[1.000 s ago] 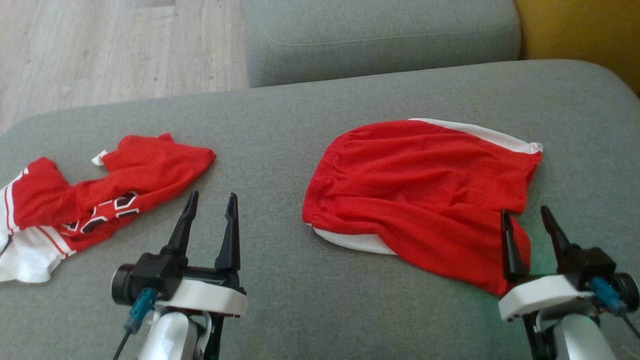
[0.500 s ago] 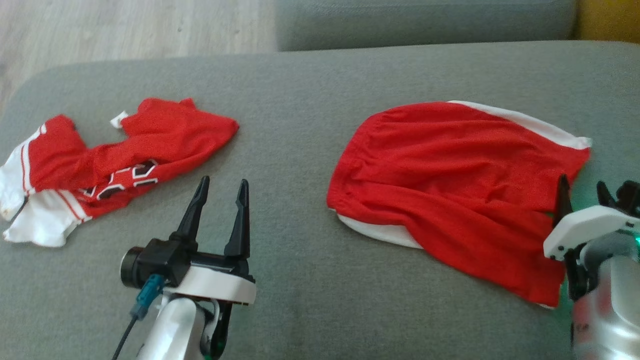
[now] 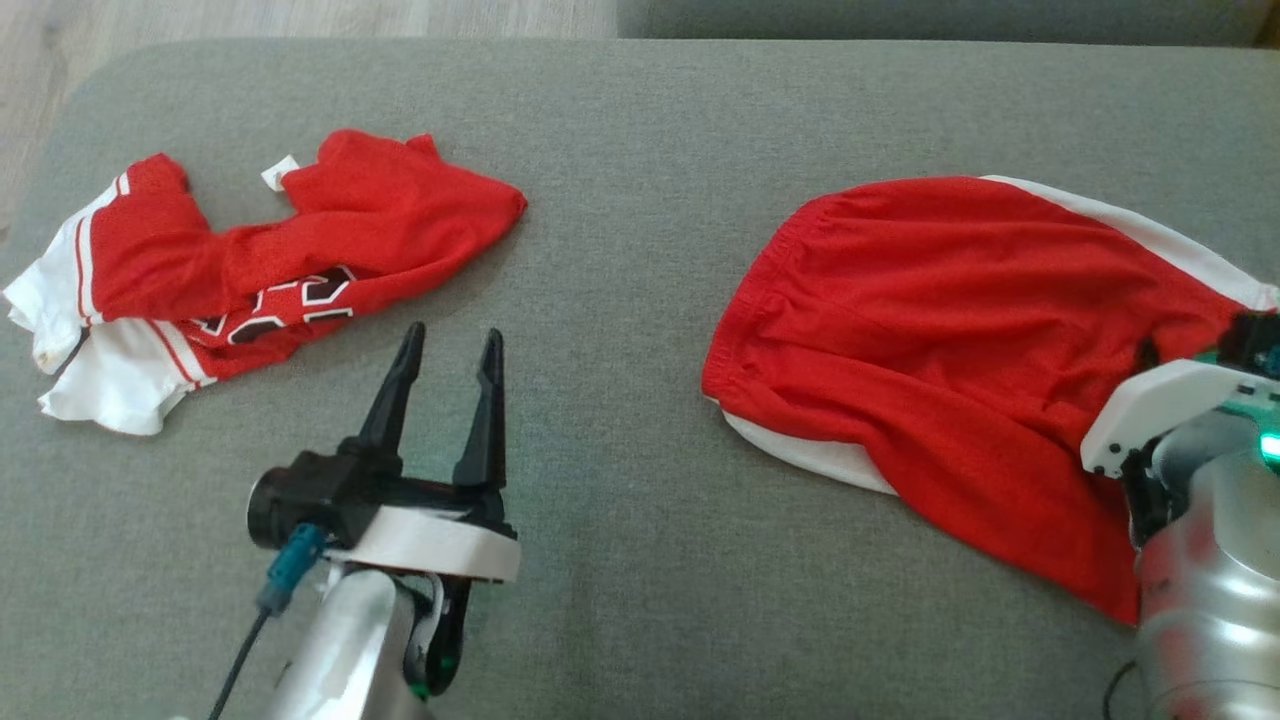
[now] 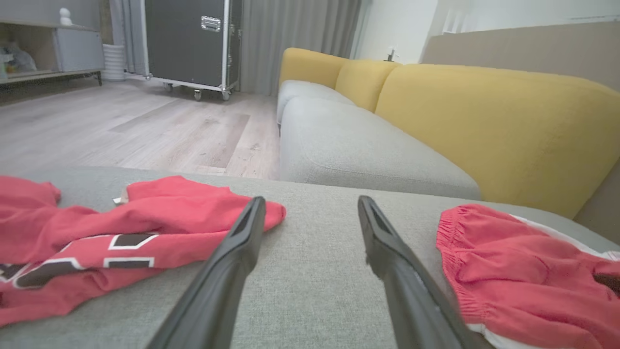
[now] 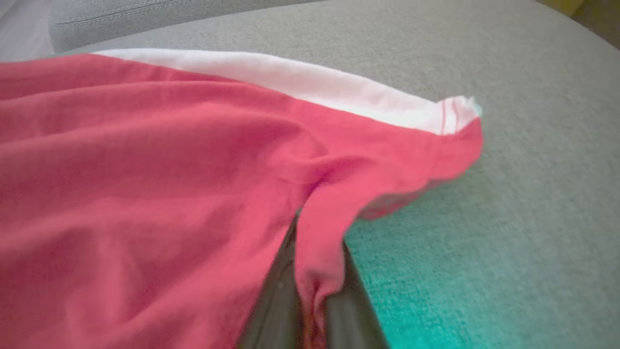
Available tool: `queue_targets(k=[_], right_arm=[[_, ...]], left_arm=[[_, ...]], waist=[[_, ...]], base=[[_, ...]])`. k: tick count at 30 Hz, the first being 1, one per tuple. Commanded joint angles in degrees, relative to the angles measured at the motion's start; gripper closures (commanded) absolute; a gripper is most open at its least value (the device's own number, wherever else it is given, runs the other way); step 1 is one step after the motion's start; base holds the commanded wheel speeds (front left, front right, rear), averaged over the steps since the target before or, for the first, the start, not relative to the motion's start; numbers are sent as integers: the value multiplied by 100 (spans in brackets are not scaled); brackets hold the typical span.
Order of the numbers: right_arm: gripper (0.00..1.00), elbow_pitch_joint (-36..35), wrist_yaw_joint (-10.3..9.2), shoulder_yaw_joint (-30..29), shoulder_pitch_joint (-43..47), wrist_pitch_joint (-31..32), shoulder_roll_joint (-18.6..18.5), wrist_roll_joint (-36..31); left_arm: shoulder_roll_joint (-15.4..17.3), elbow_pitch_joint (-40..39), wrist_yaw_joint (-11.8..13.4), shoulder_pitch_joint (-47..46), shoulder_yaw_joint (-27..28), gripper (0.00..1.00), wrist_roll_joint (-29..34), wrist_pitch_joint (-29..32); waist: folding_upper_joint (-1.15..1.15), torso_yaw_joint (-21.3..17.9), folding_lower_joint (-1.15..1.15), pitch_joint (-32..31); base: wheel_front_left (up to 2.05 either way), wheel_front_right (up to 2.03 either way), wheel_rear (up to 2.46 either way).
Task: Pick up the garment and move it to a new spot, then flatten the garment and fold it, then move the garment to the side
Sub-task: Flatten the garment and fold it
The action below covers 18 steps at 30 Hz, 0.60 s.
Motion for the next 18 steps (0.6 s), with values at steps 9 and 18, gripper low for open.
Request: queue_targets(k=[9, 18], right_arm=[[100, -109, 21, 225, -882, -303, -240, -620], [100, 349, 21, 630, -2153, -557, -1182, -1037]], left_arm=[[24, -276, 133, -356, 74, 0, -214, -37], [24, -333, 101, -552, -35, 0, -304, -37]], waist=[[0, 146, -1, 165], [0, 559, -1, 561]], base=[[0, 0, 0], [0, 0, 0]])
